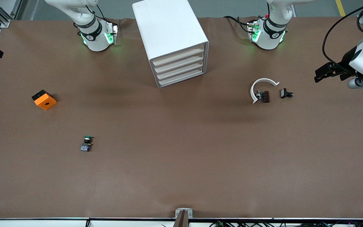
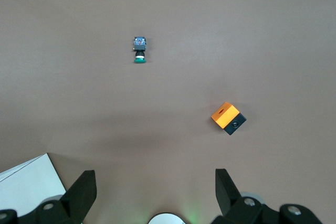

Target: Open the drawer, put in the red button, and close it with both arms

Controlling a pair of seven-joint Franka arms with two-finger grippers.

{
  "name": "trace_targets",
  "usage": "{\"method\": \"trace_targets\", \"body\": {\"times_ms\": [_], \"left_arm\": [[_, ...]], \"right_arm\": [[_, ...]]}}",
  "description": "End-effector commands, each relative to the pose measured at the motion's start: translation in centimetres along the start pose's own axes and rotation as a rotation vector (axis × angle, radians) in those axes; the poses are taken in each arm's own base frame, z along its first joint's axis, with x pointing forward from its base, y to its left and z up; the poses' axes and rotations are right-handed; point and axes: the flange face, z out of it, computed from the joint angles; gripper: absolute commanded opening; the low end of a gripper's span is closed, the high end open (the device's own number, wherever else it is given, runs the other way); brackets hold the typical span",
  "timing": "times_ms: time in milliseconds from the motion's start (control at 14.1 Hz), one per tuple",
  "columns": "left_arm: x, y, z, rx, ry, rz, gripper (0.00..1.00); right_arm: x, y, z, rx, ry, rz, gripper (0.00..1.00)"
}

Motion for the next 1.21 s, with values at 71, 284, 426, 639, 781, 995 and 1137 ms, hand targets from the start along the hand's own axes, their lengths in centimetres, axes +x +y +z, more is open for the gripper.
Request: {"method": "trace_targets", "body": {"times_ms": [71, 284, 426, 639, 781, 995, 1137], "left_arm": [[2.2, -0.5, -2.1, 0.008, 0.044, 0.014, 1.00], [2.6, -0.4, -3.6, -0.008, 0.074, 0.009, 1.00], [3.0, 0.0, -4.3, -0.012, 0.081, 0.007, 1.00], [3.0, 0.4, -5.2, 0.004, 0.093, 0.022, 1.00], [2.9, 0.2, -5.4, 0.003, 0.095, 0.014, 1.00], [2.6, 0.3, -5.8, -0.001, 0.078, 0.018, 1.00], [2.7, 0.0, -5.8, -0.010, 0.075, 0.014, 1.00]], "right_arm": [[-0.2, 0.1, -0.5, -0.014, 0.008, -0.015, 1.00], [-0.2, 0.2, -0.5, -0.014, 0.008, -0.013, 1.00], [-0.2, 0.2, -0.5, -0.014, 0.007, -0.013, 1.00], [-0.2, 0.1, -0.5, -0.014, 0.007, -0.015, 1.00], [-0.2, 0.1, -0.4, -0.012, 0.005, -0.015, 1.00], [-0.2, 0.1, -0.4, -0.012, 0.004, -0.015, 1.00], [-0.2, 0.1, -0.4, -0.009, 0.004, -0.013, 1.00]]}}
